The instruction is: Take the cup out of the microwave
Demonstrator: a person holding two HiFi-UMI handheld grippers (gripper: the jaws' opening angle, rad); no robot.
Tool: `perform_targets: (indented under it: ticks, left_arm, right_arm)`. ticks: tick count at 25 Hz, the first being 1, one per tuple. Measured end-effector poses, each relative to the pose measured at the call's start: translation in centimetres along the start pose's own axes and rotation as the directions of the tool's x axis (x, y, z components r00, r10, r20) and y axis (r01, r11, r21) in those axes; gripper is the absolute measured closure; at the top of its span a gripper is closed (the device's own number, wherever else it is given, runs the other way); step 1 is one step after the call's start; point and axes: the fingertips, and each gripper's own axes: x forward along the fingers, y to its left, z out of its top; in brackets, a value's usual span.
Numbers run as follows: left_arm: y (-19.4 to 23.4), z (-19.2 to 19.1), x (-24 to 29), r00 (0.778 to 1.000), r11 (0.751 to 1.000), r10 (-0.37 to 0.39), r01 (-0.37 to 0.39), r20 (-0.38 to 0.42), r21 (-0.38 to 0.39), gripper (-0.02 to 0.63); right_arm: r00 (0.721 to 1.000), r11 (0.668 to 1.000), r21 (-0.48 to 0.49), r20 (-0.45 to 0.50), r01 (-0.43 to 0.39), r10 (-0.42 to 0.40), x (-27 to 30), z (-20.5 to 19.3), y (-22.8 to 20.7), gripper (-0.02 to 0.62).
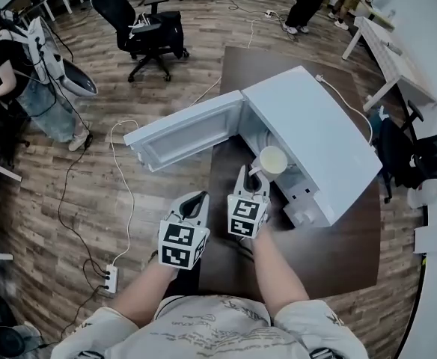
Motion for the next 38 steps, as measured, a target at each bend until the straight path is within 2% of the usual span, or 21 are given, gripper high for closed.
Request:
perform_targets:
  ticks: [11, 18, 29, 38]
  left_arm:
    - [-1.1, 0.5, -4.4, 0.996, 0.998, 0.067, -0.066, 0.061, -0.016, 0.592]
    - [-3.2, 1.3, -5.8, 0.993, 0.998, 0.066, -0.066, 0.099, -0.005, 0.592]
    - [-6.2, 1.9, -6.6, 0.993, 0.998, 0.025, -0.031, 0.119, 0.05, 0.592]
    - [-6.1, 1.7, -6.9, 0.993, 0.998, 0.022, -0.029, 0.115, 0.052, 0.592]
  right_arm:
    - [0.984, 0.989, -0.004, 0.094, -0.151, 0.15, -9.4, 4.6, 3.3, 0.566]
    - [0.973, 0.976, 0.068, 0.123, -0.206, 0.197, -14.1, 5.6, 2.5, 0.566]
    - [0.963, 0.968, 0.085, 0.155, -0.235, 0.22, -16.7, 6.6, 2.2, 0.572]
    - [0.965, 0.969, 0.089, 0.151, -0.23, 0.215, -17.2, 6.1, 2.3, 0.572]
